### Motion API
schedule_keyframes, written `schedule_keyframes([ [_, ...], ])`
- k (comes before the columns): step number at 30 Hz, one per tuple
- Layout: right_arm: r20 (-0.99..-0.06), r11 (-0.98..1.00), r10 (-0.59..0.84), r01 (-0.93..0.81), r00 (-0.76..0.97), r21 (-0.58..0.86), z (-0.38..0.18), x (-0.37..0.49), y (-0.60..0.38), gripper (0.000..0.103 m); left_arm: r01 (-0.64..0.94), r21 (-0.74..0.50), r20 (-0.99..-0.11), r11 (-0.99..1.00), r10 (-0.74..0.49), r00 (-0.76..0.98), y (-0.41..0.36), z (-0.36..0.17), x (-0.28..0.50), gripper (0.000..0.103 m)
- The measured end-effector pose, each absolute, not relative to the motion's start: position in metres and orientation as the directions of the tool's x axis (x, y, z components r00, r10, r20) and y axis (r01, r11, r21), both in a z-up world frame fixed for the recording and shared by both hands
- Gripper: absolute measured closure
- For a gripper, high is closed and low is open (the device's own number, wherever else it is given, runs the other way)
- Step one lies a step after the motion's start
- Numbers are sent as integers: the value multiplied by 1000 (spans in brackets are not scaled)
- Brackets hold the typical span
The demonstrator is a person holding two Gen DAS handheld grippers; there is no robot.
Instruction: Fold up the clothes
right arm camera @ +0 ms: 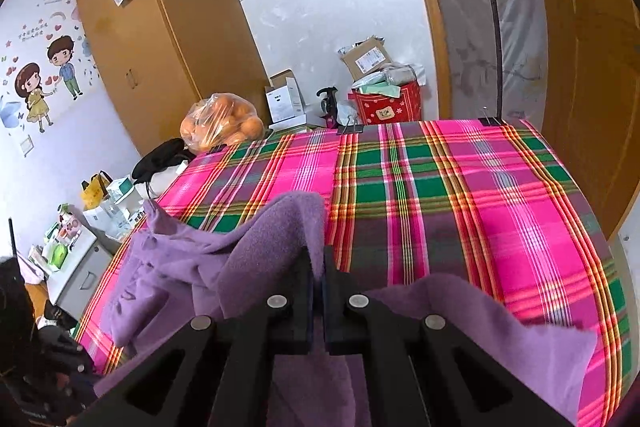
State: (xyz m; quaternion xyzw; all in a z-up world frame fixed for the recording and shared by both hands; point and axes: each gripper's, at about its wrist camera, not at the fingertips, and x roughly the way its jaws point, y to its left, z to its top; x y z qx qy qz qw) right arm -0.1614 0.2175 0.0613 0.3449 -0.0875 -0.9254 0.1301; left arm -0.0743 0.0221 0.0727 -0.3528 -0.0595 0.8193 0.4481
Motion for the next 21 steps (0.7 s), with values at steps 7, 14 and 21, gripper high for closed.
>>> schedule_keyframes([
  [7, -607, -954, -287, 164, -741, 251, 64, -182, 222, 100, -670, -418, -541, -613, 761, -358, 18, 70, -71, 101],
  [14, -627, -933, -342, 178, -700, 312, 50, -177, 227, 100, -555, -504, -553, -661, 741, -380, 6, 81, -96, 86],
  [21, -635, -926, -362, 182, -683, 331, 45, -161, 228, 100, -559, -470, -617, -683, 707, -346, 45, 100, -118, 60],
])
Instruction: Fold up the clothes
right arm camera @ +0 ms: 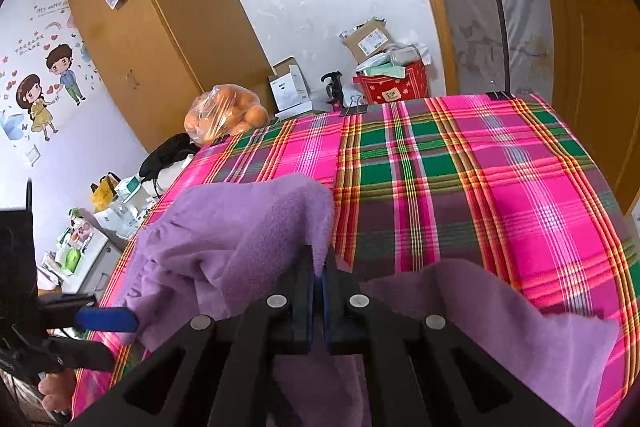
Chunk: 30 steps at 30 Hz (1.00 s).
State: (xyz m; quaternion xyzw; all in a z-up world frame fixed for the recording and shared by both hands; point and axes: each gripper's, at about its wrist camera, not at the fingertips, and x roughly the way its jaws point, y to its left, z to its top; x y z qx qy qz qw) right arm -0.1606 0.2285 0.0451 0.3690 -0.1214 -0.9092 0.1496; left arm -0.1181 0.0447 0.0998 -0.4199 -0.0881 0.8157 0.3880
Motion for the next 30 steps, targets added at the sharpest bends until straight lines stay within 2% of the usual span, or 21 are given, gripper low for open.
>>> schedule_keyframes([
  [9, -627, -916, -385, 196, -677, 350, 47, -150, 223, 100, -507, -363, -765, -782, 560, -317, 98, 85, -141, 60],
  [17, -620, -905, -408, 206, -670, 372, 43, -147, 222, 100, -403, -369, -802, -838, 506, -317, 107, 66, -157, 60],
  [18, -621, -905, -408, 207, -669, 372, 42, -147, 223, 99, -399, -369, -804, -840, 503, -316, 107, 62, -155, 62],
  [20, -623, -904, -411, 207, -666, 375, 40, -146, 224, 100, -401, -347, -816, -848, 484, -316, 109, 56, -152, 82],
  [22, -624, -903, -412, 204, -664, 379, 39, -146, 225, 100, -406, -338, -823, -849, 476, -309, 110, 50, -153, 94],
  [30, -628, -913, -384, 178, -677, 367, 35, -145, 231, 100, -412, -317, -812, -854, 469, -347, 105, 43, -143, 97],
])
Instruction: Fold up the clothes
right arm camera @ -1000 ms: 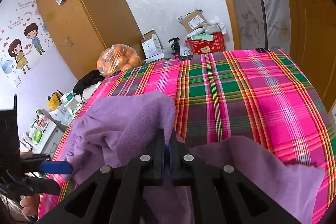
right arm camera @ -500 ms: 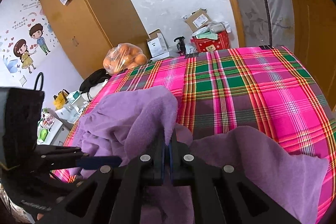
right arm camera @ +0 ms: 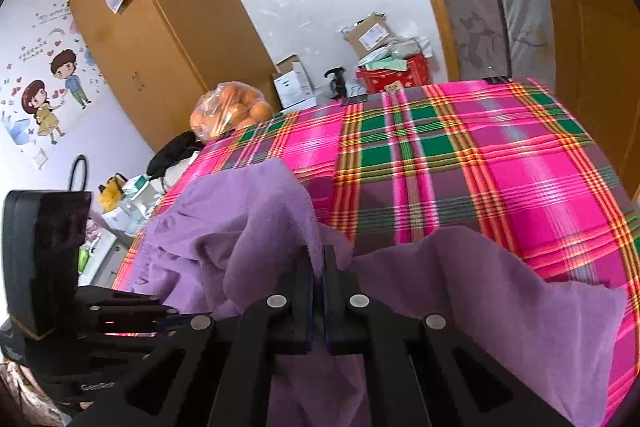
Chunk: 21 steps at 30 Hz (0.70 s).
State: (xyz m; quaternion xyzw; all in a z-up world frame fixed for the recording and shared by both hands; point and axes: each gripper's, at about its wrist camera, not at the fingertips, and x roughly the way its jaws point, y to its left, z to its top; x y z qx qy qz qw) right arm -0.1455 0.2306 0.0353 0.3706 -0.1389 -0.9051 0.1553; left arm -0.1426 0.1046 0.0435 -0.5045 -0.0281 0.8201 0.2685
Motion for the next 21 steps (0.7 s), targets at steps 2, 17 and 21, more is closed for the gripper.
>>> schedule_keyframes([
  [2, -625, -911, -386, 176, -678, 372, 35, -145, 232, 100, -403, -326, -808, -855, 473, -351, 102, 42, -143, 97],
  [17, -594, -943, -309, 159, -743, 292, 61, -168, 233, 100, -350, -372, -796, -860, 490, -357, 80, 36, -139, 98],
  [21, -583, -948, -293, 154, -757, 277, 65, -177, 230, 100, -338, -392, -790, -856, 502, -353, 74, 34, -138, 98],
])
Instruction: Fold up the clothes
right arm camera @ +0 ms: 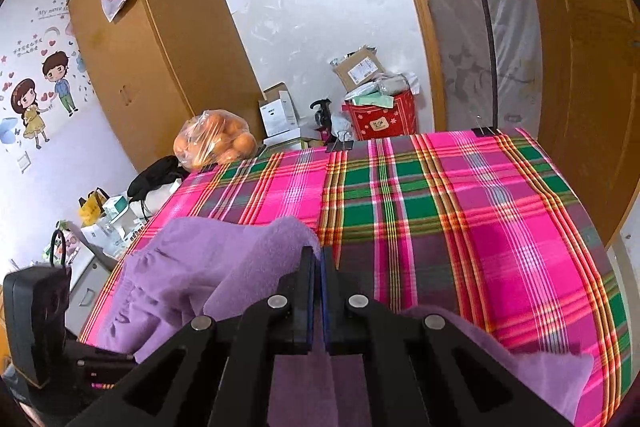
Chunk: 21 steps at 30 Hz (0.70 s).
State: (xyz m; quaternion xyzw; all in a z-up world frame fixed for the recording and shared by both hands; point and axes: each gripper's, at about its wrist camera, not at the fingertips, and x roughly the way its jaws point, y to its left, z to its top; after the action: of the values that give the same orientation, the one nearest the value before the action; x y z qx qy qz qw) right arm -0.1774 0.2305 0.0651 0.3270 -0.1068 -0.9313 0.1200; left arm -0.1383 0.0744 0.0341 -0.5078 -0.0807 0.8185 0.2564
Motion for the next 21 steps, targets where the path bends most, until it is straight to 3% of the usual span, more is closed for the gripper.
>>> schedule_keyframes([
  [7, -557, -964, -228, 105, -798, 244, 80, -194, 242, 103, -320, -411, -797, -854, 507, -329, 70, 25, -140, 99],
  [10, -566, -936, -304, 130, -767, 326, 79, -201, 251, 102, -294, -456, -780, -840, 536, -324, 66, 22, -143, 98],
  [17, -616, -923, -356, 161, -702, 350, 55, -173, 258, 100, -281, -474, -774, -834, 547, -318, 67, 20, -145, 98],
  [21, -626, -905, -396, 172, -672, 388, 41, -150, 264, 84, -283, -478, -772, -832, 551, -318, 69, 20, -145, 98],
])
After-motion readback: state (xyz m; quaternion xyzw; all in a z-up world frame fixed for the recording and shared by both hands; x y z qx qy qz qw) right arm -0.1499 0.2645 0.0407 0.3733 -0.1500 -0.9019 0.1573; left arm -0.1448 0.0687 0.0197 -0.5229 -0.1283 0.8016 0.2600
